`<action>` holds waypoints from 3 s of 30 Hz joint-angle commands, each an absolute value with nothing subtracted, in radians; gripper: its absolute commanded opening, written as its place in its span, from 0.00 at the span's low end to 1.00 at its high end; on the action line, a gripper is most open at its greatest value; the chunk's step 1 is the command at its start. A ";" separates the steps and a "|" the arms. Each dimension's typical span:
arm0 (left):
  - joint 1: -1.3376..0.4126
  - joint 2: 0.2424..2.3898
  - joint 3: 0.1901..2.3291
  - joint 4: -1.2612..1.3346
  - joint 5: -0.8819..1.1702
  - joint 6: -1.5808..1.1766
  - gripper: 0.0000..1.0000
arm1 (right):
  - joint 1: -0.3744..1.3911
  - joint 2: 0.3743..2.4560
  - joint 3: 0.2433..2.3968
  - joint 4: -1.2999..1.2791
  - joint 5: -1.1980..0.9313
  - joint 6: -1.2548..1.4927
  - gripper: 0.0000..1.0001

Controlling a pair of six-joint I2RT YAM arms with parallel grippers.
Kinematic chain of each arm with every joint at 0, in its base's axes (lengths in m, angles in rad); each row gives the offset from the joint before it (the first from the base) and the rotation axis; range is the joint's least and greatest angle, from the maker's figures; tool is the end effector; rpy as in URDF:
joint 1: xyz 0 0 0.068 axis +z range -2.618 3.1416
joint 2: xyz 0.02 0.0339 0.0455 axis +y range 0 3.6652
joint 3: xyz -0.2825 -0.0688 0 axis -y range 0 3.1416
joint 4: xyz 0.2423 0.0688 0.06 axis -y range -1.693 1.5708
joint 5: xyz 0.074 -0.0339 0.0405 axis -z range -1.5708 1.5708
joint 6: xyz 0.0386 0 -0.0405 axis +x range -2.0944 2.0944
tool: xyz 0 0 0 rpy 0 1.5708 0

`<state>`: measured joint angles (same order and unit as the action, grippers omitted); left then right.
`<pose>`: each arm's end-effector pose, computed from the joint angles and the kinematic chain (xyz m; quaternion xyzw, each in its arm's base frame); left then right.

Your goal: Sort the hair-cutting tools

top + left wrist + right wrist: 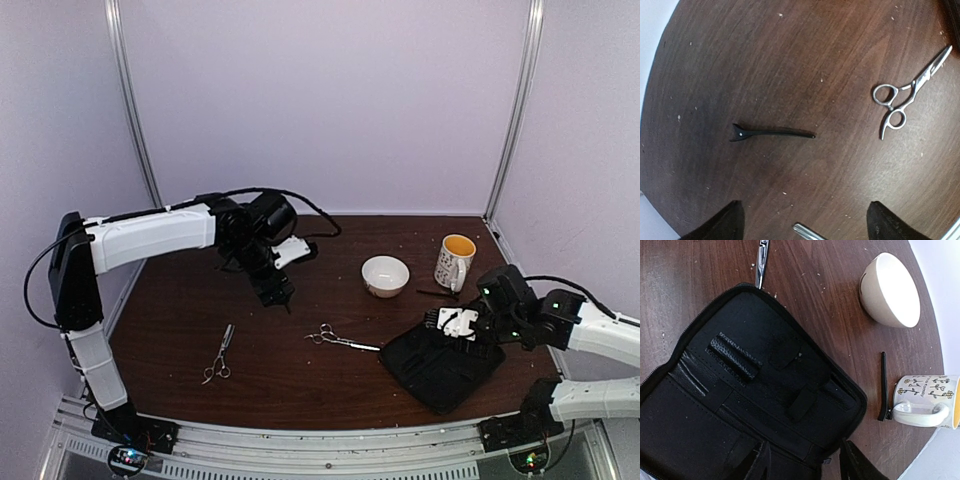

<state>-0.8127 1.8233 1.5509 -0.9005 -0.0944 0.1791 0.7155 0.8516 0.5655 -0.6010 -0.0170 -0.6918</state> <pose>0.2664 -0.2761 0.2760 0.4577 0.8657 -0.0176 0.2020 0.1161 0.1018 0.2279 -0.6117 0.7165 0.0120 0.3351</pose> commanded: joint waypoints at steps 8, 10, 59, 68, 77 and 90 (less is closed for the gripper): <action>-0.926 1.946 1.582 -0.883 0.000 0.375 0.56 | 0.714 0.835 0.569 -0.632 -0.064 -0.687 0.48; -0.927 1.966 1.585 -0.868 0.029 0.394 0.53 | 0.713 0.837 0.573 -0.639 -0.060 -0.684 0.48; -0.959 2.156 1.599 -0.757 0.103 0.494 0.24 | 0.747 0.855 0.566 -0.627 -0.003 -0.687 0.48; -0.957 2.168 1.694 -0.727 0.107 0.499 0.24 | 0.750 0.859 0.562 -0.624 -0.003 -0.689 0.48; -0.950 2.241 1.759 -0.734 0.078 0.516 0.24 | 0.750 0.847 0.563 -0.624 -0.002 -0.688 0.48; -0.940 2.240 1.685 -0.721 0.007 0.524 0.44 | 0.750 0.847 0.560 -0.621 0.000 -0.688 0.48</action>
